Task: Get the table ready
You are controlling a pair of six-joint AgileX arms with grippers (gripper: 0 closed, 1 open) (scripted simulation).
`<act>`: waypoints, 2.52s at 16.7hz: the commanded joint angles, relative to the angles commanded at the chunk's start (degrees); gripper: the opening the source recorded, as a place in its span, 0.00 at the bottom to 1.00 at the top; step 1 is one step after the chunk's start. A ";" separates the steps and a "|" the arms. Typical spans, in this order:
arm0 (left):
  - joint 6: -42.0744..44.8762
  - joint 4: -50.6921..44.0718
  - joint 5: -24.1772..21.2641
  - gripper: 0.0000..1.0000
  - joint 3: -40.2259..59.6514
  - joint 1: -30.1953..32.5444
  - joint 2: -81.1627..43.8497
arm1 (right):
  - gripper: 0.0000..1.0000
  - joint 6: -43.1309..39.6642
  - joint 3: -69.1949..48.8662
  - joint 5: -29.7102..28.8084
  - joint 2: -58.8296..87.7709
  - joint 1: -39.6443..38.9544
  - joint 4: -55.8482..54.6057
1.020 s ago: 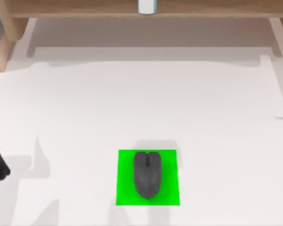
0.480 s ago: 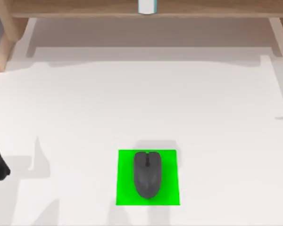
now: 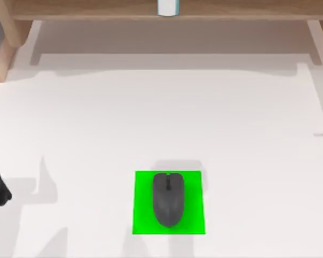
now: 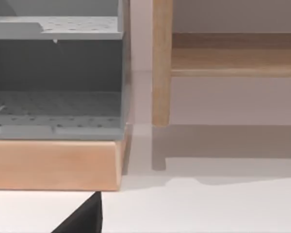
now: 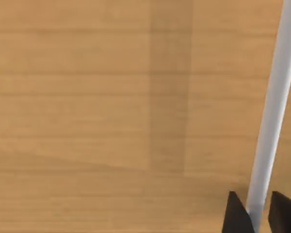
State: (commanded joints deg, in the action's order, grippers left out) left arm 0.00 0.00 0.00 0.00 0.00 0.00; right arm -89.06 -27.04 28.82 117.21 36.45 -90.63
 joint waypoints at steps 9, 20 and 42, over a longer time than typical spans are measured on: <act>0.00 0.00 0.00 1.00 0.00 0.00 0.00 | 0.00 0.12 0.06 -0.04 0.12 0.09 0.13; 0.00 0.00 0.00 1.00 0.00 0.00 0.00 | 0.00 0.06 -12.88 -6.52 4.84 -6.33 8.47; 0.00 0.00 0.00 1.00 0.00 0.00 0.00 | 0.00 0.58 -33.59 -11.71 13.33 -12.60 20.31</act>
State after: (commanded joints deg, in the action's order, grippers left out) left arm 0.00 0.00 0.00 0.00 0.00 0.00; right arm -88.49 -60.63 17.10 130.54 23.85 -70.33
